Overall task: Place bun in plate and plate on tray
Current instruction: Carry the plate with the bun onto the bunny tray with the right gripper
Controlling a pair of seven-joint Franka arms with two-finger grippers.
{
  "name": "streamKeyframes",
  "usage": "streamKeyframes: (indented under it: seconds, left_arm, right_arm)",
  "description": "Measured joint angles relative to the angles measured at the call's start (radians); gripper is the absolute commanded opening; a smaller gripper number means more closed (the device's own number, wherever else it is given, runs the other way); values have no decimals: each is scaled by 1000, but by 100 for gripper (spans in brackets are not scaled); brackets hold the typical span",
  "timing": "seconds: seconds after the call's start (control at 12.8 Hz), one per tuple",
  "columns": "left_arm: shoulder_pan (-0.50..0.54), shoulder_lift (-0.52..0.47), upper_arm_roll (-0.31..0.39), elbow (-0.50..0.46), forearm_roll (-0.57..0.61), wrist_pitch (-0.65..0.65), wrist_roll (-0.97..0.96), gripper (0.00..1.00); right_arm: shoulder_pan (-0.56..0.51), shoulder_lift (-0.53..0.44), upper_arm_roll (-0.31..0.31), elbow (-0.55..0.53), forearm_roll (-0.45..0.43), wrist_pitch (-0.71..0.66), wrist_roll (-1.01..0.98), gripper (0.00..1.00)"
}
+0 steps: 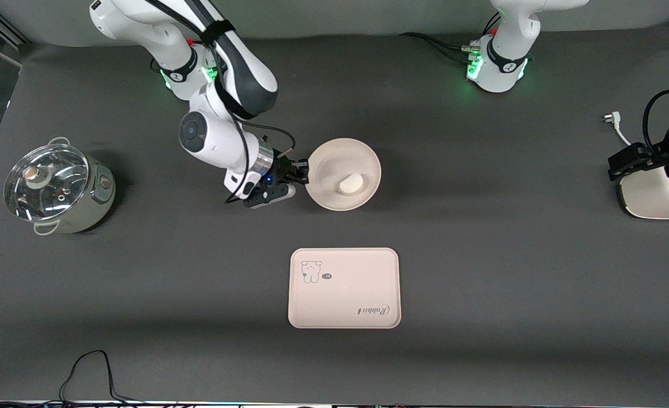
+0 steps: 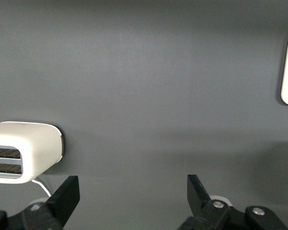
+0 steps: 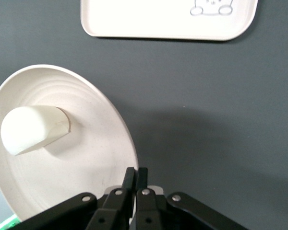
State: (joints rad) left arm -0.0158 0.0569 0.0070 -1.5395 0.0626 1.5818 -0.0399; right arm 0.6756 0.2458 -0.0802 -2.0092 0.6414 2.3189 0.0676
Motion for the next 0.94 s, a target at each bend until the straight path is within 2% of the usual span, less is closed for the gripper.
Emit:
streamKeyframes:
  seconds: [0.16, 0.31, 0.55, 0.94]
  left_arm:
    - [0, 3, 0, 0, 0, 0, 0, 100]
    - [0, 7, 0, 0, 0, 0, 0, 100]
    - [0, 9, 0, 0, 0, 0, -1, 100]
    - [0, 11, 1, 0, 0, -1, -2, 100]
  right_arm:
    - [-4, 10, -6, 19, -6, -6, 0, 0]
    - [-14, 80, -21, 98, -12, -2, 0, 0]
    - [-63, 268, -45, 354, -17, -11, 0, 0]
    - [-119, 589, -102, 798, -39, -107, 21, 0]
